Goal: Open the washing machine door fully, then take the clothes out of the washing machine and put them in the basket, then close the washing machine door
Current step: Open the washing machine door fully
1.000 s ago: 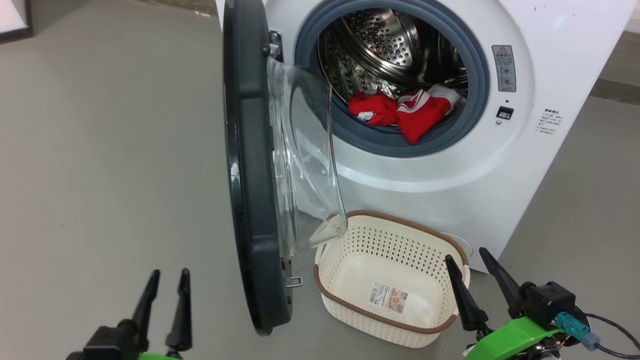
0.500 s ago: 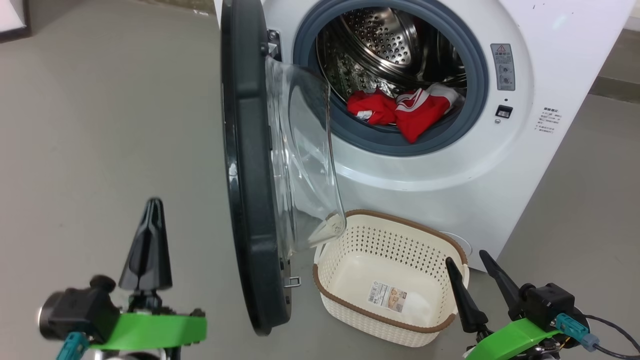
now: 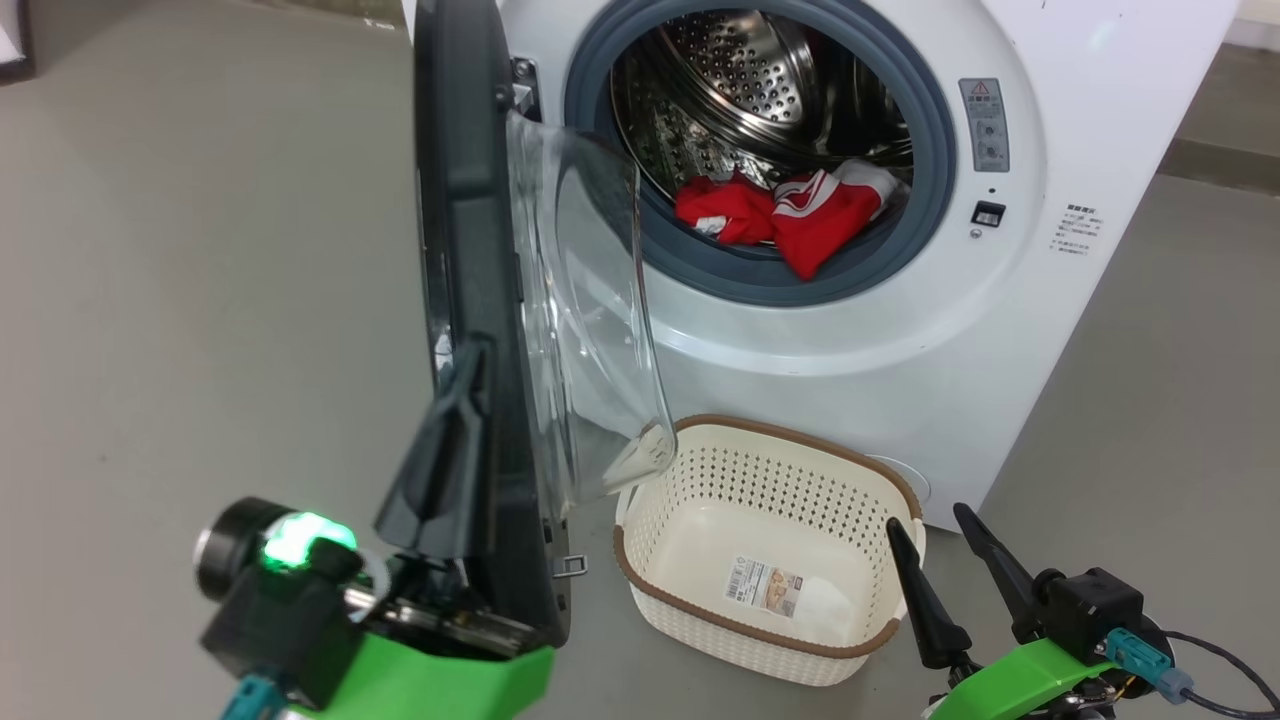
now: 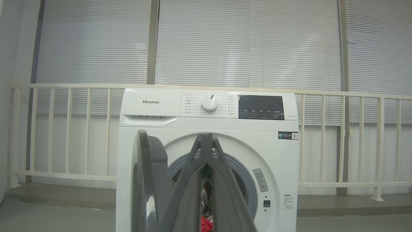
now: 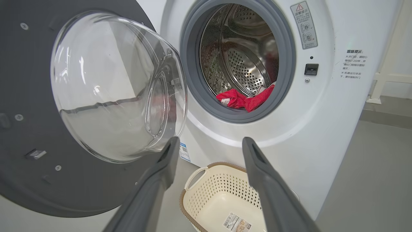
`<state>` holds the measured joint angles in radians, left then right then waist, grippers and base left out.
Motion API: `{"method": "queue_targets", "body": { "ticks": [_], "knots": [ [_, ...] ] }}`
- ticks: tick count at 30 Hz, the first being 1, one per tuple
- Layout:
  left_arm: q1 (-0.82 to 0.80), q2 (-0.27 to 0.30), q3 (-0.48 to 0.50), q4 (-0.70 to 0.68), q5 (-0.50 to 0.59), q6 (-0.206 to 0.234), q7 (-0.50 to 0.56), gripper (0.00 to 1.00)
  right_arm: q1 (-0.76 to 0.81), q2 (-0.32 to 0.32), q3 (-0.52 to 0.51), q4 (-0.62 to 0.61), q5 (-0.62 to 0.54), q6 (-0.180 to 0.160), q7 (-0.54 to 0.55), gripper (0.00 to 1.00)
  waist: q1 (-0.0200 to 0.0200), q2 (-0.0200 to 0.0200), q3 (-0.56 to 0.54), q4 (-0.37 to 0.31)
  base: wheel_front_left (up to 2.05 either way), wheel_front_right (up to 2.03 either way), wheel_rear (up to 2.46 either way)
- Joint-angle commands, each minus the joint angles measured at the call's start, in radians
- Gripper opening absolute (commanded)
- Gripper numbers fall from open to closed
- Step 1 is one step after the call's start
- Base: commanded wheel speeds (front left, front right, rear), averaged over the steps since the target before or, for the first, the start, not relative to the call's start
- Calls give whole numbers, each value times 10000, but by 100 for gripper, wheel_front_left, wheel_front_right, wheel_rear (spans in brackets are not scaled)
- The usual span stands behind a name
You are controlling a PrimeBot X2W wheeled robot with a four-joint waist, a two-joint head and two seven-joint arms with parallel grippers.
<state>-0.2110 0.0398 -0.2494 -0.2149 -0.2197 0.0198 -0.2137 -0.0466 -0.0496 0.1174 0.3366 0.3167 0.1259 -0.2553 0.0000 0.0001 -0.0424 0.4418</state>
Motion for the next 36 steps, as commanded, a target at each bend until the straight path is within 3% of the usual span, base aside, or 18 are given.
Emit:
{"method": "queue_targets", "body": {
  "ticks": [1,8,15,24,36],
  "knots": [
    [-348,104,13,-238,-166,42,217,0,-284,-7,275,-203,74,48,-65,100,0,-1,80,-90,0,0,0],
    [-44,104,-1115,196,-664,423,792,0,-508,-7,212,-223,-31,48,-65,100,0,-1,364,-283,0,0,0],
    [84,105,-1533,1013,-756,683,1134,0,-524,-7,141,-222,-99,48,-65,100,0,-1,531,-286,0,0,0],
    [221,254,-1425,2282,-802,950,1464,0,-522,-7,142,-203,-50,48,-65,100,0,-1,515,-216,0,0,0],
    [179,607,-677,2959,-1071,1342,1330,0,-419,-7,142,-182,-17,48,-65,100,0,-1,461,-28,0,0,0]
  ]
}}
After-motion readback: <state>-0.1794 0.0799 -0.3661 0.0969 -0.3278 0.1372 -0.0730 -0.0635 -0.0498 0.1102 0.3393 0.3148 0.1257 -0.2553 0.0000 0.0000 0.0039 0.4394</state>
